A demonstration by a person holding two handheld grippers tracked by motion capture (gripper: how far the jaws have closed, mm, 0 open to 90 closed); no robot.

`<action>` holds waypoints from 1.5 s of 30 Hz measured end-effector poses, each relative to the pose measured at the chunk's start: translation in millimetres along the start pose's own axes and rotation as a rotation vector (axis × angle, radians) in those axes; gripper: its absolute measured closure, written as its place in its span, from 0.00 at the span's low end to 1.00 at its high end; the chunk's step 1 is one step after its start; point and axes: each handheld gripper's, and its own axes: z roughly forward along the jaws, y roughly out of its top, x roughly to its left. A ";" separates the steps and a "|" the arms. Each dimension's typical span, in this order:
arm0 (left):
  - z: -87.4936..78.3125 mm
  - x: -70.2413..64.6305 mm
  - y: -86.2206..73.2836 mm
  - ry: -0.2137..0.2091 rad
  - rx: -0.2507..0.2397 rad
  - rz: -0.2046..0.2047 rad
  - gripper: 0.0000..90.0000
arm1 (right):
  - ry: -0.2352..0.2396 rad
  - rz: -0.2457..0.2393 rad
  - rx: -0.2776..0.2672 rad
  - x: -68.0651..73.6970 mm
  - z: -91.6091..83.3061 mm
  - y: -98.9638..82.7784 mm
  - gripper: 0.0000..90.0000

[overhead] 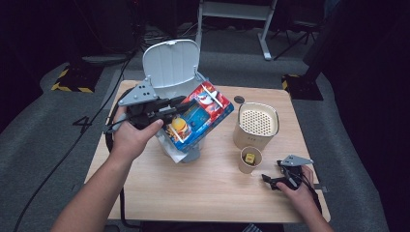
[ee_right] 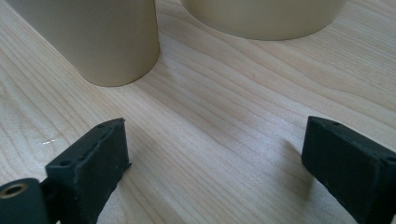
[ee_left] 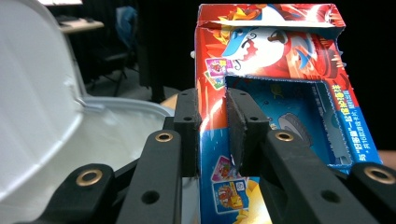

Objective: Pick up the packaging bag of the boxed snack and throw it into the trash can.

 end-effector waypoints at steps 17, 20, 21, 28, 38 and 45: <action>3.0 40.2 29.0 0.156 -0.126 -0.024 0.83 | 0.000 0.000 0.000 0.0 0.0 0.0 0.08; 4.4 45.3 31.6 0.175 -0.135 -0.029 0.83 | 0.000 0.000 0.000 0.0 0.0 0.0 0.08; 4.8 47.7 33.1 0.184 -0.136 -0.026 0.83 | 0.000 0.000 0.000 0.0 0.0 0.0 0.08; 11.5 60.3 43.7 0.243 -0.149 -0.018 0.83 | 0.000 0.000 0.000 0.0 0.0 0.0 0.08; 31.0 74.2 43.0 0.309 -0.176 -0.028 0.83 | 0.000 0.000 0.000 0.0 0.0 0.0 0.08; 40.8 81.0 40.5 0.327 -0.168 -0.039 0.83 | 0.000 0.000 0.000 0.0 0.0 0.0 0.08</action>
